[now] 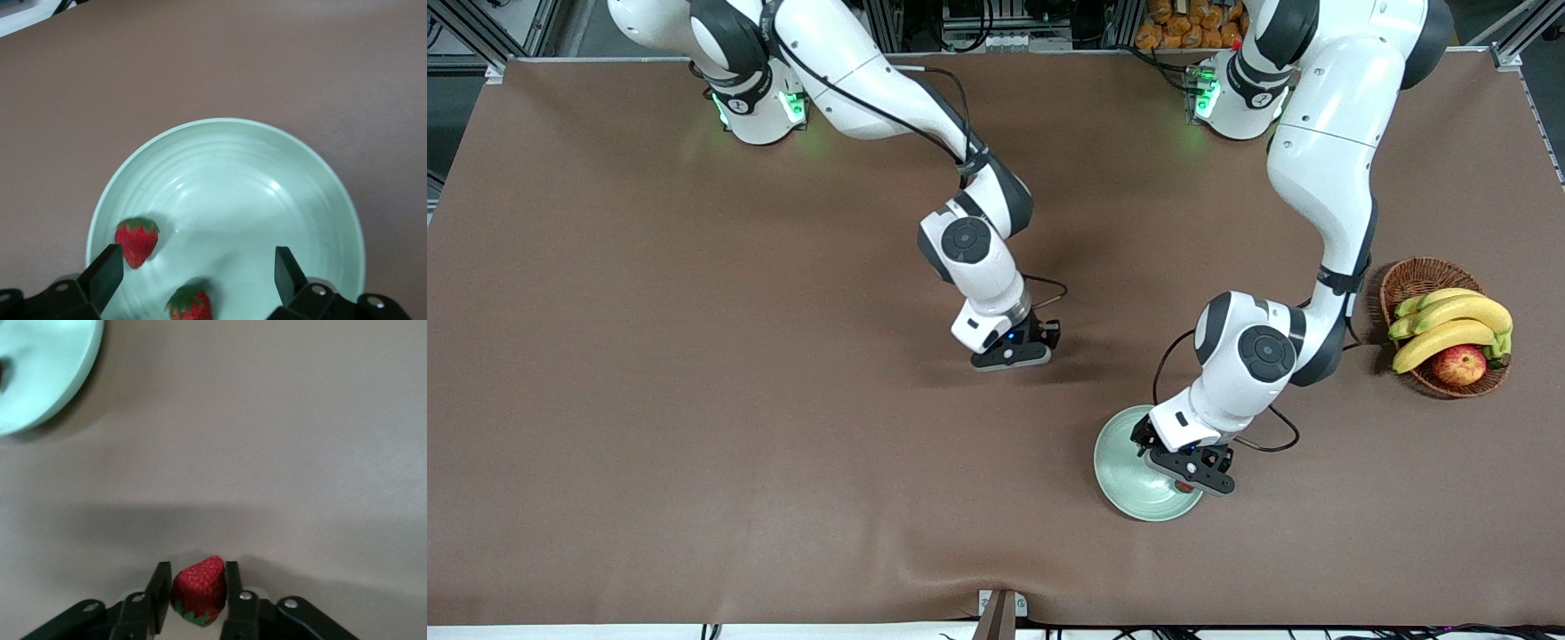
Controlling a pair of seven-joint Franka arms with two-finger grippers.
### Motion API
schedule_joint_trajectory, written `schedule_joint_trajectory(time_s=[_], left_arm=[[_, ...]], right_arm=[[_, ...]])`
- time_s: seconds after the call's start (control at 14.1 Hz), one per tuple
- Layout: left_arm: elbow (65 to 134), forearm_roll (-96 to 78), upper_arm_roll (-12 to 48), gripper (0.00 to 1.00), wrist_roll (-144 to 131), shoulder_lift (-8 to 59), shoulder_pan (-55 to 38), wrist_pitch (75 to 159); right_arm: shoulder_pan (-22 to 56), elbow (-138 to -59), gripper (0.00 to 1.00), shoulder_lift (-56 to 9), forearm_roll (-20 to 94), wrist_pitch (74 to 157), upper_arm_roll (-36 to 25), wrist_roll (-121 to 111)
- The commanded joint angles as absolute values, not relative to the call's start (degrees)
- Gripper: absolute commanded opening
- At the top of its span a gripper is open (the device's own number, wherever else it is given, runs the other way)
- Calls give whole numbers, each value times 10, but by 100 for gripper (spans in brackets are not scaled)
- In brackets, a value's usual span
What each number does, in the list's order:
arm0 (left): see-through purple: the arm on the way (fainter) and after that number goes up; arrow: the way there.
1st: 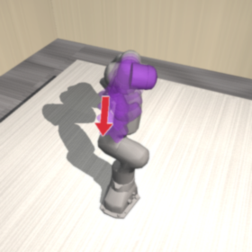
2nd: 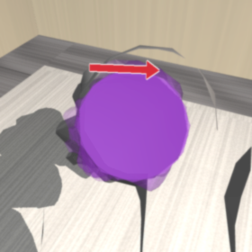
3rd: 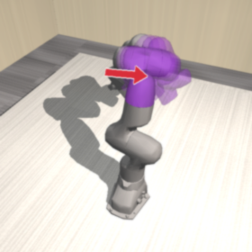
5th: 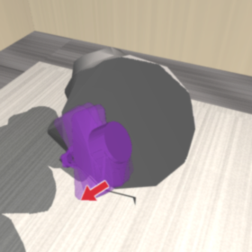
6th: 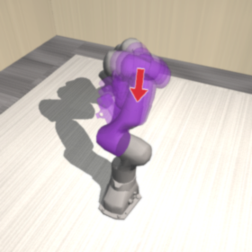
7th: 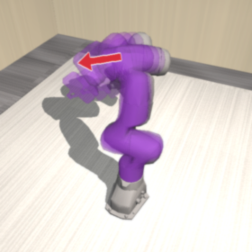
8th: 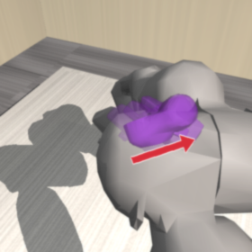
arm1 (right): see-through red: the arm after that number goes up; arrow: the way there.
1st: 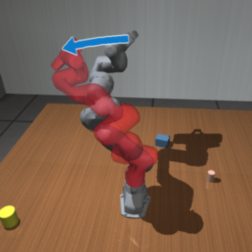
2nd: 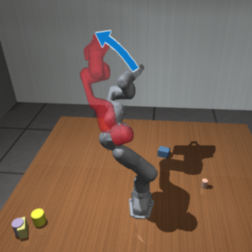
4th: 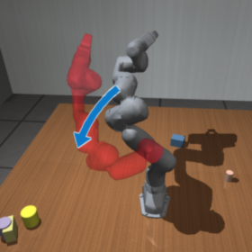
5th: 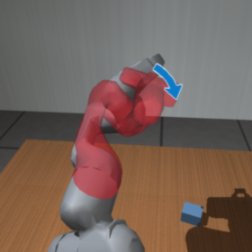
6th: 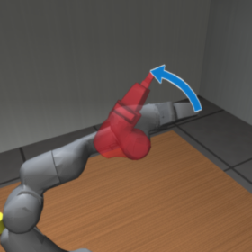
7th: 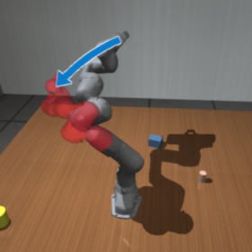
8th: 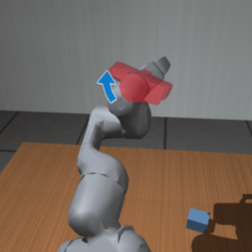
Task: Collect all strawberries into plate
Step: 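Set the last strawberry mid-table with the right gripper and withdraw it to rest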
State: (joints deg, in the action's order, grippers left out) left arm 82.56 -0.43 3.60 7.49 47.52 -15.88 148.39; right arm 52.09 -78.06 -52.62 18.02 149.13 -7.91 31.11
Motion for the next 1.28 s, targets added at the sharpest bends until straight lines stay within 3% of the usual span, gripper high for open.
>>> schedule_joint_trajectory(time_s=[0.0,0.28,0.64,1.21], left_arm=[[836,-1,46,100,64,458,-155,1481],[836,-1,47,100,36,458,-165,1481],[843,1,45,100,-117,440,-217,1433],[850,8,45,100,-255,399,-271,1281]], right_arm=[[536,-763,100,-532,185,1489,-89,315],[505,-775,100,-484,186,1456,-93,305],[403,-801,100,-390,185,1264,-95,172],[208,-1001,100,-179,150,1230,-90,-12]])
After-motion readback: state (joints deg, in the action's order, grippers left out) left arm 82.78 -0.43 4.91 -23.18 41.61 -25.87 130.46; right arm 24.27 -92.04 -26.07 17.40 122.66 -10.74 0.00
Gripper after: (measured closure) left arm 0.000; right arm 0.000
